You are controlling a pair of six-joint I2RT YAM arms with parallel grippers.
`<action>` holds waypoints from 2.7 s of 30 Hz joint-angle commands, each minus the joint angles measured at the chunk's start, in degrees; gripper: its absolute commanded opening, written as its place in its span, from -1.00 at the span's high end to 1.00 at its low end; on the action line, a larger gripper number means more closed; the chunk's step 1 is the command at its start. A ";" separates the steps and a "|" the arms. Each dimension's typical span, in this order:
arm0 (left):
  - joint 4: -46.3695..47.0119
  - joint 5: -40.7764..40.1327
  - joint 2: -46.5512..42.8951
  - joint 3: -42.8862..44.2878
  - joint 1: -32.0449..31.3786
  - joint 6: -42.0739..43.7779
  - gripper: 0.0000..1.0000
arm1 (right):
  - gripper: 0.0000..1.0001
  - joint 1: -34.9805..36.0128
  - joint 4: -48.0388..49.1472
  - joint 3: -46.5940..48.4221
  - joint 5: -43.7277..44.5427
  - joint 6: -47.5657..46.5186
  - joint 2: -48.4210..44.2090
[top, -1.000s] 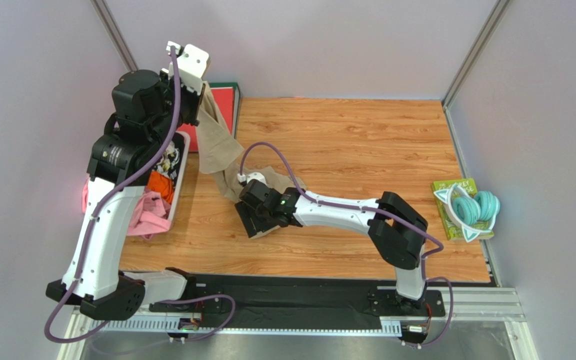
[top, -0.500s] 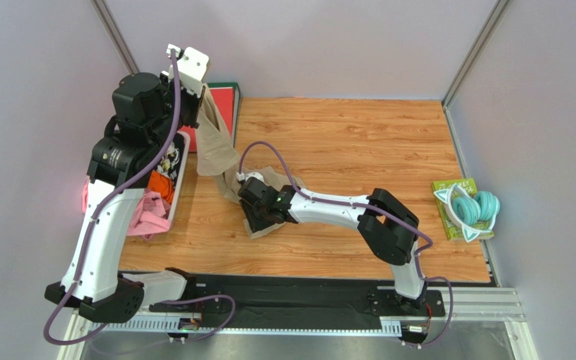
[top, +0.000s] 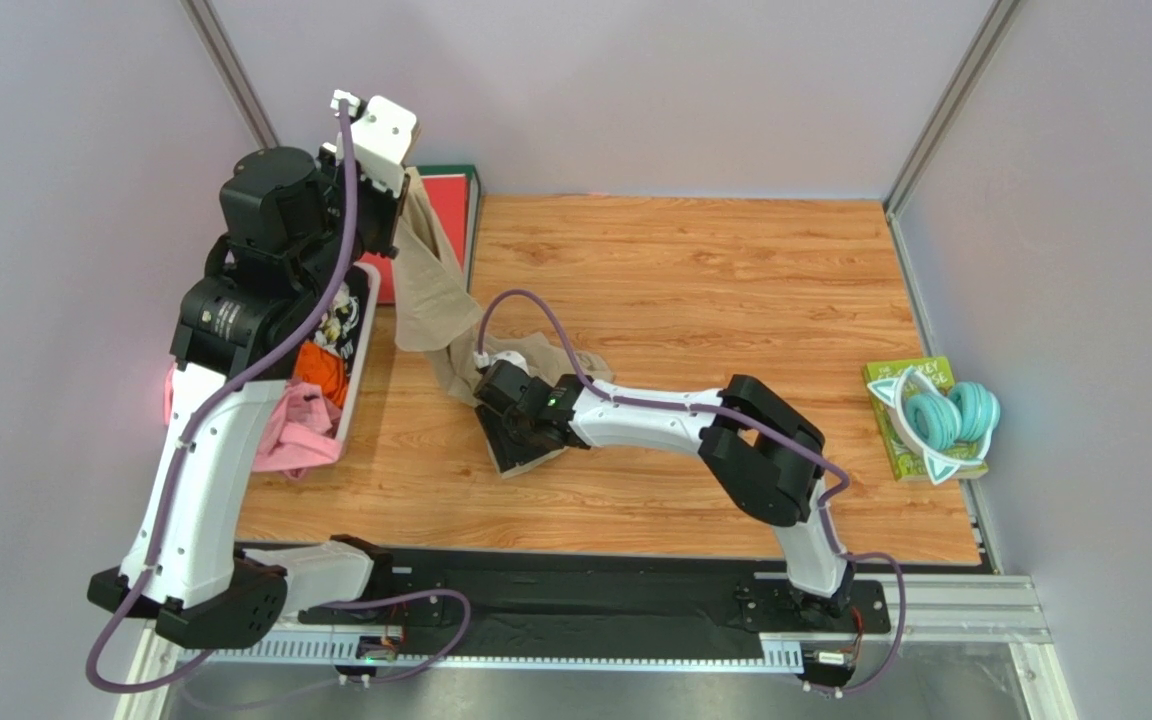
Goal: Fold and stack the t-shirts
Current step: Move the tshirt to the center of the board
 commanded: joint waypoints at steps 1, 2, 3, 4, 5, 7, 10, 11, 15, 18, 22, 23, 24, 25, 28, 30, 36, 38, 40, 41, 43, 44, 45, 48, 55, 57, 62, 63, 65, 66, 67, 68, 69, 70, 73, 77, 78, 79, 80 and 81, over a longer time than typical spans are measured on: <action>2.79 1.11 -1.81 -0.12 0.01 0.00 1.00 | 0.00 0.39 0.68 3.31 1.79 0.85 2.01; 2.79 1.20 -1.90 -0.12 0.01 -0.08 1.00 | 0.01 0.30 0.68 3.57 2.05 1.03 2.36; 2.70 1.46 -1.90 -0.12 0.01 0.00 1.00 | 0.07 0.39 0.50 4.09 2.67 1.12 2.80; 2.79 1.64 -1.99 -0.12 0.01 0.00 1.00 | 0.12 0.47 0.41 4.36 3.02 1.20 3.32; 2.70 1.81 -2.08 -0.21 0.01 -0.08 1.00 | 0.20 0.56 0.24 4.71 3.28 1.38 3.68; 2.70 1.99 -2.17 -0.38 0.01 -0.08 1.00 | 0.30 0.73 0.15 5.50 3.64 1.38 4.12; 2.79 1.81 -2.43 -0.91 0.01 0.00 1.00 | 0.77 1.00 -0.55 6.21 4.34 1.29 3.86; 2.88 1.81 -2.43 -1.08 0.01 0.09 1.00 | 1.00 1.00 -0.99 6.38 4.69 1.21 3.59; 3.75 0.68 -3.04 -2.66 0.01 0.79 1.00 | 1.00 1.00 -1.52 4.37 8.89 0.77 -0.44; 4.63 -0.29 -3.57 -4.07 0.01 1.67 1.00 | 1.00 1.00 -3.18 2.87 13.98 -0.37 -5.88; 5.07 -2.05 -4.01 -3.81 0.01 2.81 1.00 | 1.00 1.00 -6.79 1.38 22.69 -3.35 -15.99; 5.16 -2.23 -4.10 -3.55 0.01 3.08 1.00 | 1.00 1.00 -7.40 0.33 25.93 -3.80 -18.88; 4.99 -2.40 -4.19 -3.20 0.01 3.60 1.00 | 1.00 1.00 -8.37 -0.20 27.35 -4.15 -24.04; 4.99 -2.67 -4.19 -2.50 0.01 3.78 1.00 | 1.00 0.83 -8.64 -0.73 28.50 -4.59 -27.05; 4.37 -4.42 -4.27 -1.79 0.01 4.57 1.00 | 1.00 0.21 -10.13 -2.14 32.37 -5.56 -36.64; 4.20 -5.13 -4.71 -2.05 0.09 4.75 1.00 | 1.00 -0.32 -11.79 -2.32 33.96 -5.91 -40.68; 2.62 -5.22 -7.35 -0.66 0.10 3.96 1.00 | 1.00 -0.49 -17.42 0.49 38.79 -6.79 -51.33; 1.30 -5.13 -7.79 0.32 0.10 4.05 1.00 | 1.00 -0.49 -19.35 0.85 40.72 -7.06 -53.62; 0.60 -4.43 -8.84 1.20 0.10 4.05 1.00 | 1.00 -0.40 -20.50 1.11 41.87 -7.15 -55.20; -0.10 -3.64 -9.19 1.37 0.10 4.05 1.00 | 1.00 -0.49 -21.55 1.20 42.48 -7.14 -55.82; -1.16 -3.11 -10.25 2.16 0.10 4.13 1.00 | 1.00 -0.49 -22.52 1.90 43.10 -6.88 -56.96; -2.12 -2.67 -10.60 2.52 0.10 4.31 1.00 | 1.00 -0.41 -23.48 2.25 44.23 -6.88 -58.27; -2.57 -2.67 -11.30 3.13 0.10 5.01 1.00 | 1.00 -0.40 -23.84 2.43 45.03 -6.97 -58.98; -3.54 -3.28 -11.92 3.66 0.10 7.11 1.00 | 1.00 -0.40 -24.20 4.36 48.10 -9.16 -61.70; -4.77 -4.08 -11.49 2.52 0.10 7.39 1.00 | 1.00 -0.41 -25.60 10.51 51.36 -12.50 -61.80; -5.30 -4.08 -10.17 2.17 0.10 7.30 1.00 | 1.00 -0.58 -25.34 11.21 52.76 -13.91 -61.19; -4.16 -2.76 -5.87 0.32 0.10 7.65 1.00 | 1.00 -6.62 -23.85 12.89 48.23 -16.28 -57.59; -3.72 -2.41 -3.86 0.32 0.10 7.56 1.00 | 1.00 -11.95 -23.76 13.15 45.94 -16.02 -57.06; -1.97 -1.88 -1.82 0.41 0.10 7.39 1.00 | 1.00 -17.87 -22.10 12.72 38.15 -15.93 -55.74; -1.17 -1.70 0.36 0.41 0.10 7.30 1.00 | 1.00 -23.64 -21.13 12.36 35.31 -16.37 -55.30; -0.38 -1.35 1.43 0.50 0.10 7.30 1.00 | 1.00 -26.48 -20.08 12.27 30.23 -16.63 -54.43; 1.37 -1.18 2.74 0.85 0.10 7.30 1.00 | 1.00 -29.12 -18.50 12.71 28.18 -17.07 -51.98; 1.90 -1.09 5.80 1.46 0.10 7.39 1.00 | 1.00 -34.54 -18.14 13.58 25.90 -17.34 -49.95; 2.43 -1.35 7.75 2.33 0.10 7.39 1.00 | 1.00 -37.20 -17.96 15.07 23.61 -17.34 -48.02; 4.37 -1.70 16.97 8.91 1.06 6.42 1.00 | 1.00 -46.18 -17.69 23.41 12.64 -14.81 -38.53; 4.37 -3.28 33.98 29.24 3.17 5.01 1.00 | 1.00 -52.42 -18.04 45.58 5.23 -12.86 -24.56; 4.02 -3.81 37.09 34.02 3.87 5.01 1.00 | 1.00 -53.05 -18.91 50.11 4.44 -12.51 -18.70; 3.32 -4.77 39.99 38.68 4.31 5.36 1.00 | 1.00 -53.83 -18.66 54.07 1.30 -11.90 -16.91; 3.23 -5.13 44.37 45.95 4.84 5.63 1.00 | 1.00 -55.67 -17.88 56.46 -0.39 -9.11 -15.84; 3.23 -5.22 45.72 48.02 5.02 5.89 1.00 | 1.00 -56.04 -17.52 57.44 -1.10 -8.56 -14.88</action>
